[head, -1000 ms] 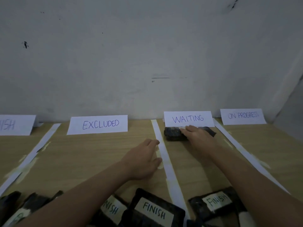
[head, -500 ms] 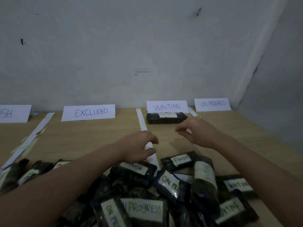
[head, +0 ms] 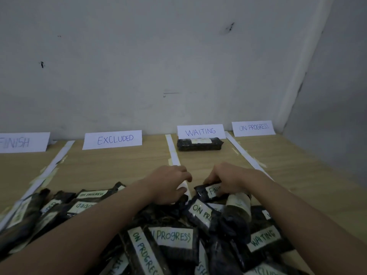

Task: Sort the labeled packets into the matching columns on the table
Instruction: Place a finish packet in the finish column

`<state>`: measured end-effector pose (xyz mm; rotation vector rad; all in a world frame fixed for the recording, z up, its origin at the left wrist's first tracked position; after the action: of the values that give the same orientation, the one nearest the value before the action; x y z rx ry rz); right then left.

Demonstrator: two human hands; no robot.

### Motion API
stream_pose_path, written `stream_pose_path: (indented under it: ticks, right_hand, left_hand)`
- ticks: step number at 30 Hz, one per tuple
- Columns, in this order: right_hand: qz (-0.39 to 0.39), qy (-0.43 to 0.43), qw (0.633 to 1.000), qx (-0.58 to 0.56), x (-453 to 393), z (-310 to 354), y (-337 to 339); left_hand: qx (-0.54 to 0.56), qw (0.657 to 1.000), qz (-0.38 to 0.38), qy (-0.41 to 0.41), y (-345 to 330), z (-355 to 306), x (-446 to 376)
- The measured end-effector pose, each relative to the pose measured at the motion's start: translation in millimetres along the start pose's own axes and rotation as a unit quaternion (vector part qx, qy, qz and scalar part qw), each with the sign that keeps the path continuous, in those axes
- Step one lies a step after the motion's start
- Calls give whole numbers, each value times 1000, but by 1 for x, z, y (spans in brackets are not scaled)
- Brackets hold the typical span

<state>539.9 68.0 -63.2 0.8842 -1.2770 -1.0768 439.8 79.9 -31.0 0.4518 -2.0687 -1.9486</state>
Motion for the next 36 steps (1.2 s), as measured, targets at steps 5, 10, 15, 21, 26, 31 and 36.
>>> stream_pose_path:
  ticks: [5, 10, 15, 21, 26, 31, 36]
  right_hand:
    - [-146, 38, 980, -128, 12, 17, 43]
    - [-231, 110, 935, -245, 29, 54, 82]
    - [-303, 129, 880, -342, 36, 70, 109]
    - [-296, 156, 813, -476, 36, 90, 112]
    - [-269, 185, 817, -476, 20, 139, 107]
    - [-327, 207, 873, -296, 1, 203, 101]
    - [-408, 281, 867, -61, -5, 294, 95]
  left_hand:
    - [63, 996, -43, 47, 10, 27, 13]
    - [444, 874, -165, 107, 35, 50, 33]
    - [594, 757, -231, 141, 51, 74, 61]
    - [634, 705, -259, 186, 55, 113, 110]
    - [623, 707, -262, 210, 51, 138, 154]
    - [605, 701, -281, 254, 46, 174, 207]
    - [591, 699, -293, 277, 38, 206, 257]
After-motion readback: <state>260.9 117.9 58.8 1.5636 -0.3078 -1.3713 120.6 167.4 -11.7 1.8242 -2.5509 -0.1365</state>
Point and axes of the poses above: each hand's wrist, its own x-axis away from the middle knuckle, its own y-axis out of the back of the hand, z = x × y, the point moved 10 cm from there along -x, towards the middle knuckle, and after that the axes turned 3 degrees about x, right-handed, at the moved point
